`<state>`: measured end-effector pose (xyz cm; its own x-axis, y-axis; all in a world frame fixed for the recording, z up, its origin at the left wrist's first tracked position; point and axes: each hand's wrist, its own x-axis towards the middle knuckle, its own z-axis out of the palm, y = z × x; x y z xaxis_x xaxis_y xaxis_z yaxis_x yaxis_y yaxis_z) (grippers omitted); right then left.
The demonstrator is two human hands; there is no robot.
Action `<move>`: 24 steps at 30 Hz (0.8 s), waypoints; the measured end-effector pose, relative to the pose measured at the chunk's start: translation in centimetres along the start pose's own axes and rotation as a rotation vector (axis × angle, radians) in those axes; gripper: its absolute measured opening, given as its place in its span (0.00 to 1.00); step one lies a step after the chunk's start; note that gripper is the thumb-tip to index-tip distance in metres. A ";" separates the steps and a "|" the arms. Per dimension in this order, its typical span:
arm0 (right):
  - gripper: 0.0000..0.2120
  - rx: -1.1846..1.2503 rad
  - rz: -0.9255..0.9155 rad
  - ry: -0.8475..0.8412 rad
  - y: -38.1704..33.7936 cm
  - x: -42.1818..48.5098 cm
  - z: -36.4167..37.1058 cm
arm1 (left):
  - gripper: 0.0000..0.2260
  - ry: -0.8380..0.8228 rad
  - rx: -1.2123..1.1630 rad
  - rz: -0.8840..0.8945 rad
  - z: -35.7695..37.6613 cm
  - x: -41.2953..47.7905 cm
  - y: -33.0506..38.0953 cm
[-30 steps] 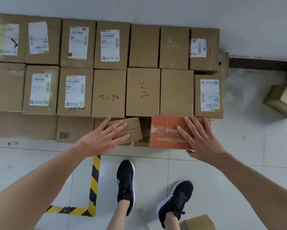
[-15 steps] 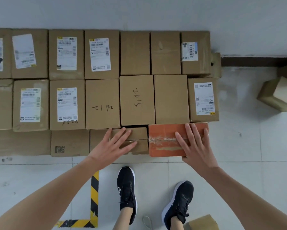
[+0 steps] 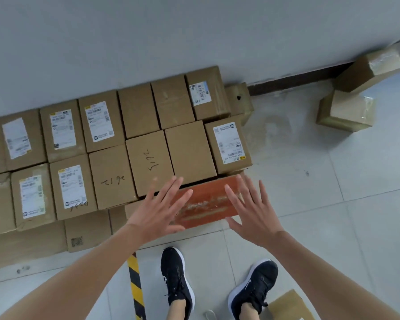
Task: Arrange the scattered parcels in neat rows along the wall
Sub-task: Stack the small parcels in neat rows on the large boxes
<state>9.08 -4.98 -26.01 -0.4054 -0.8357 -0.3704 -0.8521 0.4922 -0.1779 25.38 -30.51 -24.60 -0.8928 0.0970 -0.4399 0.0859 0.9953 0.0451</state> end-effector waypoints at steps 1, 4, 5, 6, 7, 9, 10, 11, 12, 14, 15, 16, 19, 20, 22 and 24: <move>0.38 0.009 0.035 -0.009 1.1 -1.0 -1.1 | 0.45 -0.004 0.010 0.018 -2.0 1.4 0.9; 0.35 0.043 0.163 -0.025 5.2 -4.2 -4.5 | 0.42 0.030 0.007 0.022 -7.9 6.4 4.7; 0.35 0.050 0.208 -0.027 6.8 -5.4 -5.8 | 0.41 0.045 0.006 0.017 -9.8 8.4 6.3; 0.34 0.054 0.251 -0.031 8.7 -6.6 -7.0 | 0.41 0.053 0.003 0.012 -11.7 10.3 8.0; 0.34 0.056 0.284 -0.034 10.6 -7.8 -8.1 | 0.41 0.058 0.000 0.008 -13.6 12.4 9.7; 0.35 0.061 0.332 -0.030 15.0 -9.8 -10.1 | 0.42 0.068 -0.012 0.017 -17.0 16.6 13.1; 0.35 0.063 0.351 -0.026 17.1 -10.5 -10.9 | 0.42 0.062 -0.021 0.023 -18.7 18.7 14.6; 0.36 0.067 0.372 -0.027 19.3 -11.2 -11.6 | 0.42 0.056 -0.030 0.030 -20.2 20.7 16.0; 0.36 0.074 0.398 -0.030 21.8 -11.8 -12.4 | 0.42 0.064 -0.041 0.039 -21.6 23.0 17.4; 0.36 0.078 0.441 -0.036 25.5 -12.1 -13.3 | 0.42 0.074 -0.044 0.047 -23.2 26.5 19.1; 0.36 0.070 0.458 -0.046 27.7 -12.1 -13.7 | 0.42 0.074 -0.041 0.055 -24.1 28.6 20.0; 0.36 0.067 0.470 -0.063 29.8 -11.9 -14.1 | 0.43 0.078 -0.038 0.065 -24.7 30.8 20.7; 0.36 0.080 0.516 -0.099 36.0 -10.8 -14.3 | 0.43 0.068 -0.038 0.080 -25.7 37.4 22.4; 0.36 0.078 0.524 -0.116 38.0 -10.1 -14.2 | 0.44 0.059 -0.047 0.078 -25.8 39.8 22.8; 0.37 0.114 0.544 -0.145 42.2 -8.8 -13.7 | 0.45 0.023 -0.082 0.096 -25.2 44.9 23.6; 0.37 0.116 0.561 -0.144 46.9 -6.7 -12.5 | 0.45 -0.001 -0.051 0.128 -24.0 50.8 24.1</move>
<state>-32.34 20.63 -20.50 -0.7278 -0.4022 -0.5555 -0.4751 0.8798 -0.0145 -28.57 -1.64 -24.33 -0.8755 0.2232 -0.4286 0.1764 0.9734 0.1465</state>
